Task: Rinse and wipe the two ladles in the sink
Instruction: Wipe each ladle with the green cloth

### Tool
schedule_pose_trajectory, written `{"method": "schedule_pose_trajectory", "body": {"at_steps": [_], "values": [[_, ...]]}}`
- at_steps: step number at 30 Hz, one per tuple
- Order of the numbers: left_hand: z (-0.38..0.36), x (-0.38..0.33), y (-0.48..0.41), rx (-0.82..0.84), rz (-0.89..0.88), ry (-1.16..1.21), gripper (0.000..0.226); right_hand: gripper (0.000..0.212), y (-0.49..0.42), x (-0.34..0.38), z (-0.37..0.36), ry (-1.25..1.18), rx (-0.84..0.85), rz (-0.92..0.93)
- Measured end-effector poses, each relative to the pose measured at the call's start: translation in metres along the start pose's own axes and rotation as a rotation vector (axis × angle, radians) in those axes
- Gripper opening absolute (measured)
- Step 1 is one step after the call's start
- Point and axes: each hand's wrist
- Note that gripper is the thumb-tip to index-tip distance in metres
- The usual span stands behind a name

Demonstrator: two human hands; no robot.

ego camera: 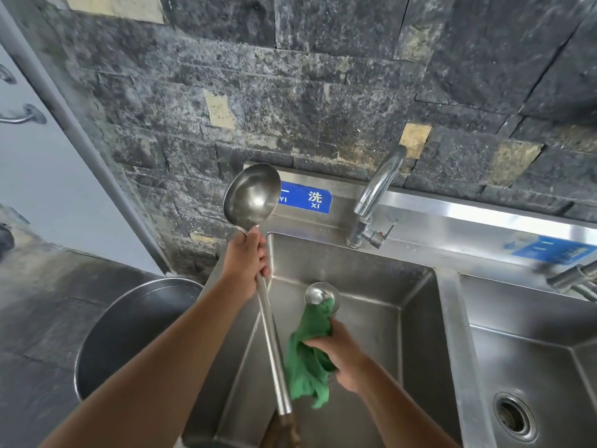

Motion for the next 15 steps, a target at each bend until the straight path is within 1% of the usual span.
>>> {"method": "schedule_pose_trajectory", "body": {"at_steps": [2, 4, 6, 8, 9, 10, 12, 14, 15], "values": [[0.006, 0.000, -0.001, 0.010, -0.076, -0.113, 0.026, 0.048, -0.001, -0.007, 0.016, -0.150, -0.006, -0.022], [0.012, 0.004, 0.002, 0.033, -0.097, -0.194, 0.027, 0.064, -0.002, -0.006, 0.030, -0.278, 0.001, -0.015], [0.013, 0.006, 0.008, 0.084, -0.059, -0.224, 0.028, 0.071, -0.002, 0.001, 0.041, -0.424, -0.001, 0.032], [0.010, 0.006, 0.014, 0.130, 0.004, -0.249, 0.031, 0.086, -0.002, 0.012, 0.052, -0.548, 0.005, 0.100], [0.009, 0.005, 0.015, 0.145, 0.038, -0.259, 0.033, 0.090, -0.003, 0.019, 0.056, -0.588, 0.029, 0.139], [0.008, 0.005, 0.016, 0.157, 0.068, -0.270, 0.037, 0.084, -0.003, 0.024, 0.060, -0.605, 0.044, 0.170], [0.010, 0.007, 0.019, 0.172, 0.100, -0.307, 0.043, 0.065, -0.004, 0.033, 0.064, -0.628, 0.067, 0.219], [0.016, 0.014, 0.024, 0.204, 0.114, -0.387, 0.043, 0.045, -0.002, 0.038, 0.068, -0.652, 0.058, 0.220], [0.019, 0.019, 0.028, 0.239, 0.118, -0.431, 0.039, 0.039, -0.002, 0.038, 0.071, -0.662, 0.057, 0.230]]}}
Point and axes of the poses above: each hand's wrist, its own y-axis away from the middle knuckle, its own z-axis out of the back of the hand, x = y × z, and after that the axes turned 3 degrees about -z, right-handed
